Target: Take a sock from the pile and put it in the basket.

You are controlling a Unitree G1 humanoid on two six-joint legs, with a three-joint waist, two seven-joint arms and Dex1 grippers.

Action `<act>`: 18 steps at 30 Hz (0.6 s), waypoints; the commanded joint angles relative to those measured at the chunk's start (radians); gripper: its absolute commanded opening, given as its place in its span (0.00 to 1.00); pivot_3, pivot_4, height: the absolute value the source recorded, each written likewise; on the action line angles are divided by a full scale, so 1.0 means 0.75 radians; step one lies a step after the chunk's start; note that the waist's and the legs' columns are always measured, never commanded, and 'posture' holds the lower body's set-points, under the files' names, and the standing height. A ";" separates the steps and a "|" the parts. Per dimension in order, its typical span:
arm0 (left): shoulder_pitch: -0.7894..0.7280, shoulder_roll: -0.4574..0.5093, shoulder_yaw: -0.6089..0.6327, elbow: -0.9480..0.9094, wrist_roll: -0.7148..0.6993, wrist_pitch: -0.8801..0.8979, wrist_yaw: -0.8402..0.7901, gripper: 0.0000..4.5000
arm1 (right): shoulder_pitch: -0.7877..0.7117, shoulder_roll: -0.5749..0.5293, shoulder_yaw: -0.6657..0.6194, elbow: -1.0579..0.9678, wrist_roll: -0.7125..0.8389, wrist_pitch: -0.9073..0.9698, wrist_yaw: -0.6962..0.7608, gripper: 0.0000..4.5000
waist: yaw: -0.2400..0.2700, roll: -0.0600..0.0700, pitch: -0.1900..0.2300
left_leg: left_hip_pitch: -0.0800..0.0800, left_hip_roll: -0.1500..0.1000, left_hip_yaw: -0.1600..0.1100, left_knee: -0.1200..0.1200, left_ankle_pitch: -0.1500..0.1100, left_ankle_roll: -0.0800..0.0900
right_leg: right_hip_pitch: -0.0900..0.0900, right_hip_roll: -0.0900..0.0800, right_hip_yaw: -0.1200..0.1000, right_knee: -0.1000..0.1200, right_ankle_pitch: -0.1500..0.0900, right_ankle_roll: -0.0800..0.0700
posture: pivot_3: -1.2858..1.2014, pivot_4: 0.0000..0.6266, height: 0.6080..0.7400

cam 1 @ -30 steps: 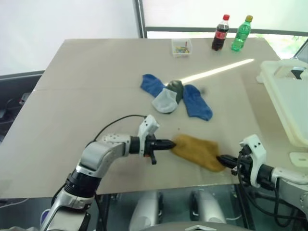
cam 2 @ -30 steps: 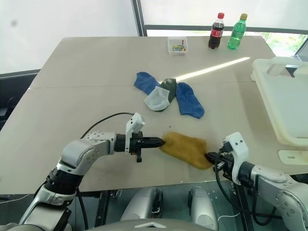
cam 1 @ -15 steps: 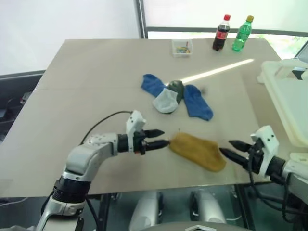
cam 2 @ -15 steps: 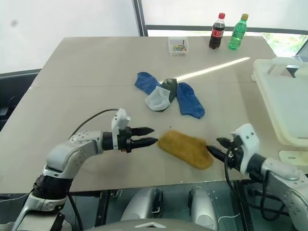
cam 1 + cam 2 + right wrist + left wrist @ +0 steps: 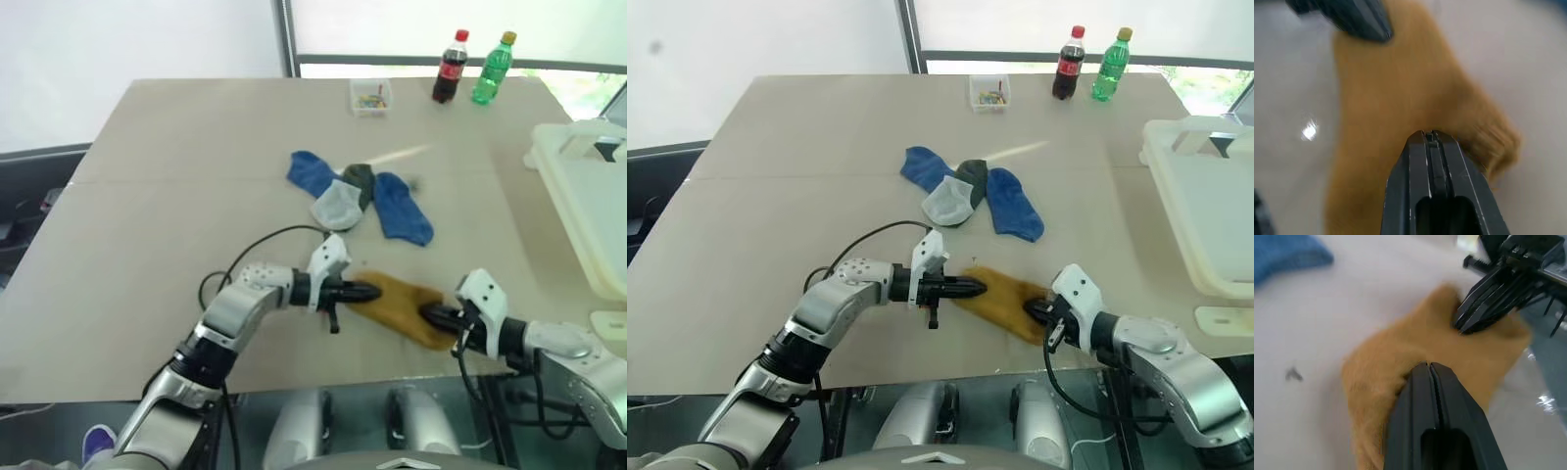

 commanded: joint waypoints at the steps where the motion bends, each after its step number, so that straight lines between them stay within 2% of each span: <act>1: 0.069 0.021 0.030 -0.013 0.003 0.023 0.009 0.02 | 0.026 -0.025 0.020 0.102 -0.099 -0.087 0.037 0.00 | 0.000 -0.002 -0.003 | 0.001 0.001 0.000 0.000 0.000 0.000 | 0.001 0.000 0.000 0.000 0.000 0.000 | 0.52 0.24 0.94; 4: 0.107 0.026 0.077 -0.063 -0.038 0.099 0.041 0.02 | -0.019 -0.049 0.032 0.189 -0.174 -0.155 0.057 0.00 | 0.000 -0.003 -0.006 | 0.002 0.002 0.000 0.000 0.000 0.000 | 0.002 -0.001 -0.001 0.000 0.000 0.000 | 0.52 0.24 0.94; 7: 0.136 -0.003 0.138 -0.128 -0.100 0.288 0.153 0.02 | -0.155 -0.068 0.097 0.385 -0.291 -0.222 0.089 0.00 | -0.004 -0.006 -0.009 | 0.004 0.002 0.000 0.002 0.000 0.000 | 0.003 -0.002 -0.001 0.000 -0.001 0.002 | 0.52 0.24 0.94; 11: 0.089 -0.114 0.186 -0.107 -0.092 0.405 0.344 0.02 | -0.330 -0.058 0.191 0.602 -0.399 -0.293 0.145 0.00 | 0.002 -0.014 -0.022 | 0.008 0.002 -0.001 0.003 0.000 0.000 | 0.006 -0.002 -0.001 0.001 -0.002 0.005 | 0.52 0.24 0.94; 15: 0.025 -0.226 0.228 -0.096 -0.100 0.477 0.466 0.02 | -0.489 -0.049 0.239 0.768 -0.474 -0.374 0.206 0.00 | 0.002 -0.015 -0.022 | 0.018 0.002 -0.002 0.003 0.000 -0.001 | 0.016 -0.003 -0.001 0.001 -0.002 0.005 | 0.52 0.24 0.94; 18: -0.011 -0.245 0.236 -0.073 -0.085 0.470 0.496 0.02 | -0.567 -0.036 0.223 0.822 -0.442 -0.384 0.276 0.00 | 0.000 -0.014 -0.022 | 0.020 0.002 -0.002 0.003 0.000 -0.001 | 0.018 -0.004 -0.001 0.001 -0.002 0.005 | 0.52 0.24 0.94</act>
